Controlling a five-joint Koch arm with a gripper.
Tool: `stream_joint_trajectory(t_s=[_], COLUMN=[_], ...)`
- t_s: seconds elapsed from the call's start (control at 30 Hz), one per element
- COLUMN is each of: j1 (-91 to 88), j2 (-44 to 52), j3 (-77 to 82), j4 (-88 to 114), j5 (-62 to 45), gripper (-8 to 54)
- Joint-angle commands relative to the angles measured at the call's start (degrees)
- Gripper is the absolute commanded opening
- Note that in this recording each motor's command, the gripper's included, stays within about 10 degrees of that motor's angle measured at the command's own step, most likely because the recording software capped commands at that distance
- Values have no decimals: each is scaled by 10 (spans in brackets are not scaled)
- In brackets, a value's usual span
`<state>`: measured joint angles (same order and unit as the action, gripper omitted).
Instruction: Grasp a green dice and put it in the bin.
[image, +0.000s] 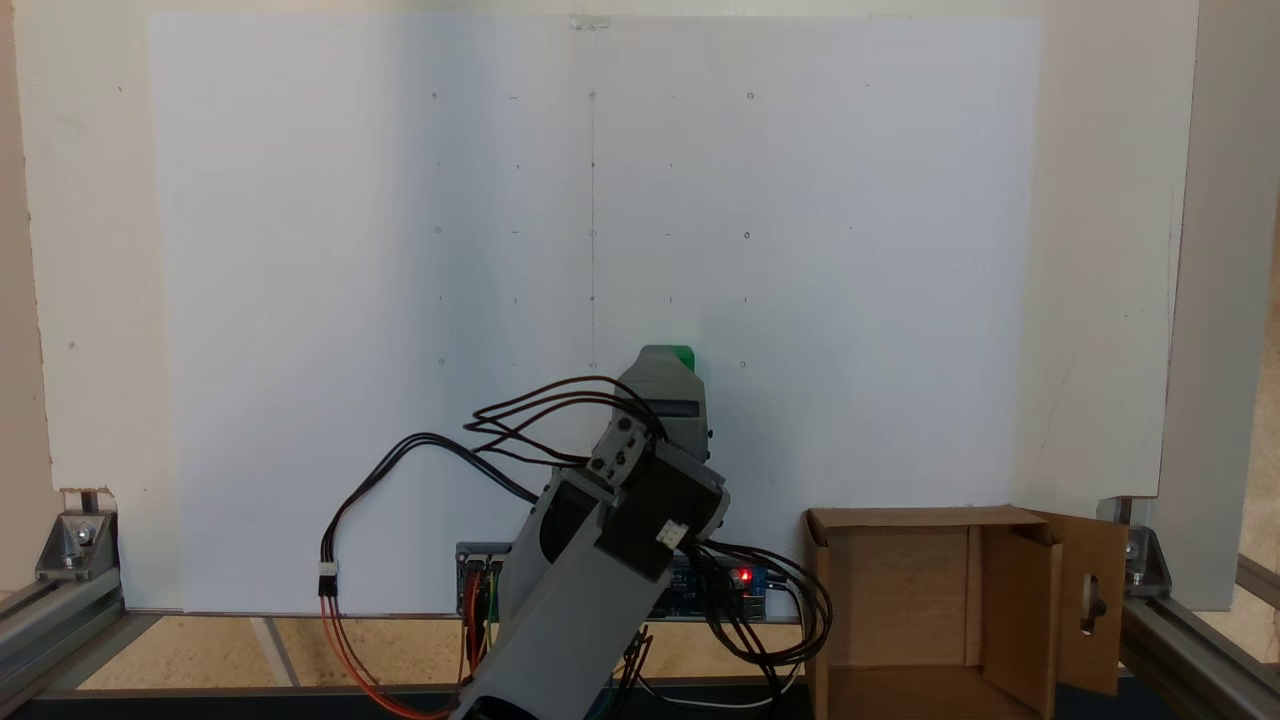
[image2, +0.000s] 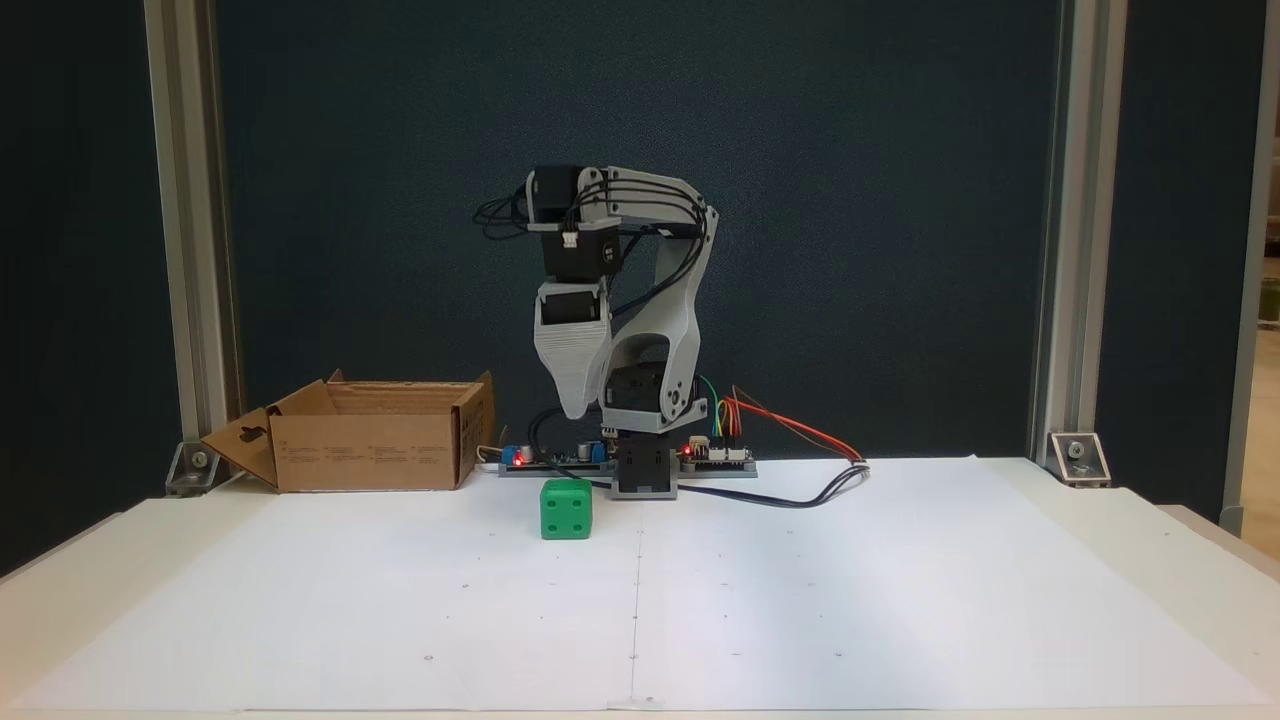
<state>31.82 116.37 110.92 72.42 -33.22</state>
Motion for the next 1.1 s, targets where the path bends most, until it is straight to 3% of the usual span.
stream_joint_trajectory(t_s=[0.0,1.07], j1=[-3,-8], j2=[9,-11], j3=[-4,129], j4=[-29,-206], j5=[-12,-7], gripper=[480,477])
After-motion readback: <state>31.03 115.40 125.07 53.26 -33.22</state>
